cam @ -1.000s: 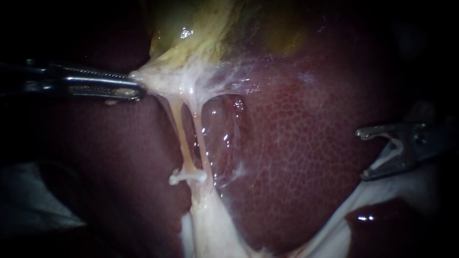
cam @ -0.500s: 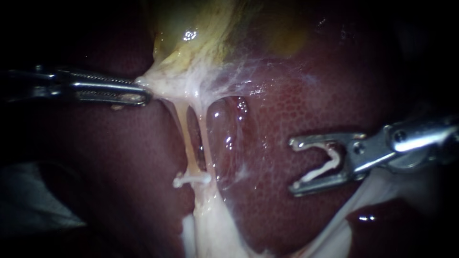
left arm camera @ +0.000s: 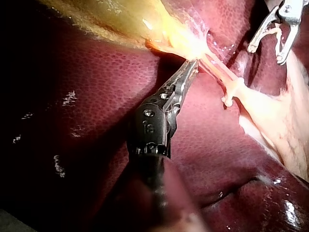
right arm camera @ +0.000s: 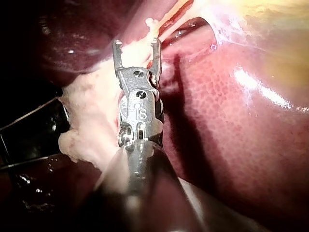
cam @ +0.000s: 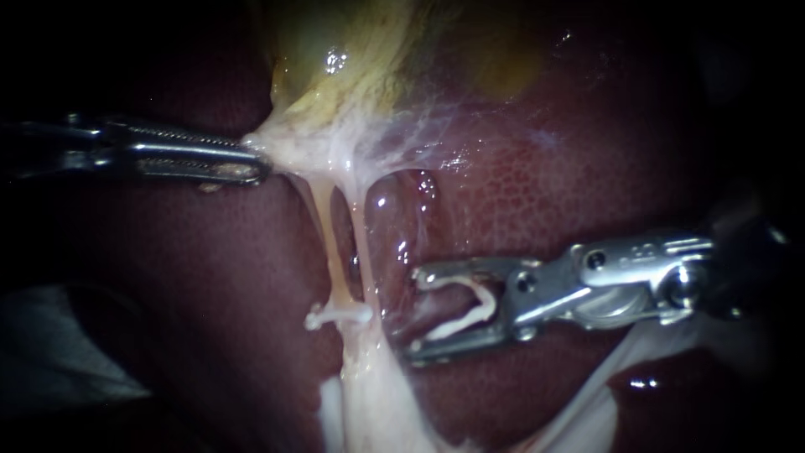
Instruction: Clipping second clip left tube
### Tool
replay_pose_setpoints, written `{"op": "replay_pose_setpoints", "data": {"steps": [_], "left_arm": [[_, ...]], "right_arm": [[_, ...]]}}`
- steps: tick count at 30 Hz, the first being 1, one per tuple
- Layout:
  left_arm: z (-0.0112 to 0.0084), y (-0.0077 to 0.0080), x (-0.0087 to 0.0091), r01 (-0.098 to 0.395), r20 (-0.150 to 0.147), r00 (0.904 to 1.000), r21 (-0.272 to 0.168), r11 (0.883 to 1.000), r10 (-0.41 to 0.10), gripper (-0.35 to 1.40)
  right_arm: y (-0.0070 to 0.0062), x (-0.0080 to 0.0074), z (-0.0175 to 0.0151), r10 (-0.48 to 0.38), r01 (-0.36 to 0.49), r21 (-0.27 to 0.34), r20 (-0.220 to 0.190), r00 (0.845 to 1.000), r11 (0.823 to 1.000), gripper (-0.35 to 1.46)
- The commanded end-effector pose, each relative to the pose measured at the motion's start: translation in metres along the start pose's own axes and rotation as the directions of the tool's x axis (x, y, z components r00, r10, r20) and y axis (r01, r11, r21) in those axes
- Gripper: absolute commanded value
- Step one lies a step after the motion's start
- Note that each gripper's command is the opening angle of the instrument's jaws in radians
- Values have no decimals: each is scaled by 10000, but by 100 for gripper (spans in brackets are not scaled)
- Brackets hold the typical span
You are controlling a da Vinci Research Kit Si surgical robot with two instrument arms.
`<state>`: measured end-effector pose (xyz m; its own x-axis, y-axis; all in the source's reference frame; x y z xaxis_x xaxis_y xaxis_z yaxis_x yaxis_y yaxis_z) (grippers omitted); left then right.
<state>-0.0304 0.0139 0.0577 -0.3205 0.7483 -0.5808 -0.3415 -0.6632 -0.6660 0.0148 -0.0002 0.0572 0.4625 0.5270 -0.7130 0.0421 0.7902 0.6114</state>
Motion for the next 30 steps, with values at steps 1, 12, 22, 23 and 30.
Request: {"op": "replay_pose_setpoints", "data": {"steps": [1, 12, 22, 23, 30], "left_arm": [[0, 0, 0, 2, 2, 10000, 0, 10000, -2, -35], [-1, 0, 0, 2, 2, 10000, 2, 10000, -2, -35], [-1, 1, -1, -3, 6, 10000, -24, 10000, 3, -35], [-1, 0, -1, -4, 6, 10000, -23, 10000, 4, -35], [-1, 1, -2, -5, 6, 10000, -20, 10000, 5, -35]], "right_arm": [[1, 0, 5, 69, -69, -1, 15, 10000, 10000, 49], [23, -17, 46, 400, -400, 28, -53, 9992, 9992, 49], [45, -43, 69, 627, -627, 108, -10, 9980, 9980, 50], [47, -45, 71, 602, -602, 127, -4, 9982, 9981, 50], [52, -52, 85, 653, -653, 307, 6, 9979, 9974, 50]]}}
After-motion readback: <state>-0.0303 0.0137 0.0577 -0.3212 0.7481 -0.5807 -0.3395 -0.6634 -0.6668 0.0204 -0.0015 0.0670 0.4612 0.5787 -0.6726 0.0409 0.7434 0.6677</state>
